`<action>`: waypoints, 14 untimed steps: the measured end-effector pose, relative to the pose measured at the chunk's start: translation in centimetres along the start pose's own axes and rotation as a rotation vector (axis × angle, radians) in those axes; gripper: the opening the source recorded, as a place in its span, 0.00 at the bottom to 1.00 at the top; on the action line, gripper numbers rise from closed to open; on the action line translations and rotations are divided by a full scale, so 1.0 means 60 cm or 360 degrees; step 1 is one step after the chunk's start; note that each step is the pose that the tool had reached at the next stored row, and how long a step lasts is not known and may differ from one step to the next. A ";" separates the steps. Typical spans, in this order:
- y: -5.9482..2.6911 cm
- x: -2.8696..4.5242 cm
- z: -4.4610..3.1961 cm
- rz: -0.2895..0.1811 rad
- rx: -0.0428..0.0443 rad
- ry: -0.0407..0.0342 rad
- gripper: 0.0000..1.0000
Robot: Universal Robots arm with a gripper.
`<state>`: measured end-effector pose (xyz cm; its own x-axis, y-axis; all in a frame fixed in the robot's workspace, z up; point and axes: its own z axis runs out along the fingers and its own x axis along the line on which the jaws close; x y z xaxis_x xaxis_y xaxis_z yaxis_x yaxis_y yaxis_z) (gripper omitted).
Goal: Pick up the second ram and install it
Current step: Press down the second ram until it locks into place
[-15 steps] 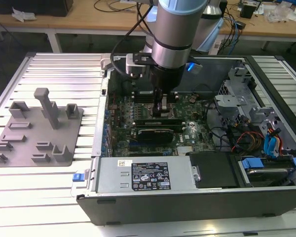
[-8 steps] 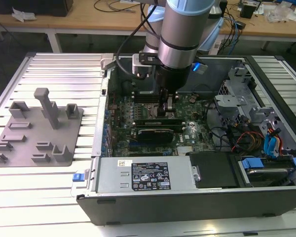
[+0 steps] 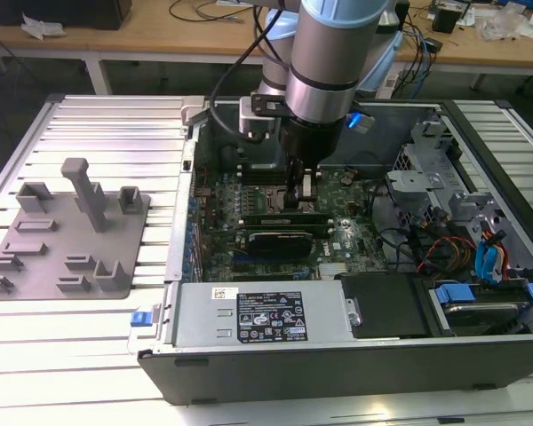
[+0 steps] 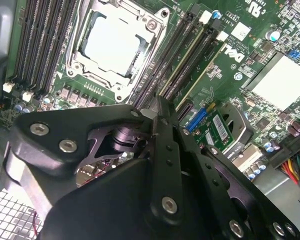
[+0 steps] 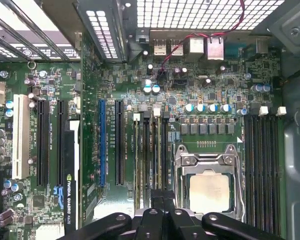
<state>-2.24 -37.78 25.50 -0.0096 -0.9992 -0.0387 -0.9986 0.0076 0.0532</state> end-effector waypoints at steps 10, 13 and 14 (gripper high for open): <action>-0.006 0.000 0.000 0.0000 0.0000 0.0000 0.08; -0.017 0.000 -0.001 0.0000 0.0000 0.0000 0.08; -0.020 0.000 -0.001 0.0000 0.0000 0.0000 0.08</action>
<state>-1.04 -37.78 25.50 -0.0097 -0.9992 -0.0387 -0.9986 0.0076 0.0532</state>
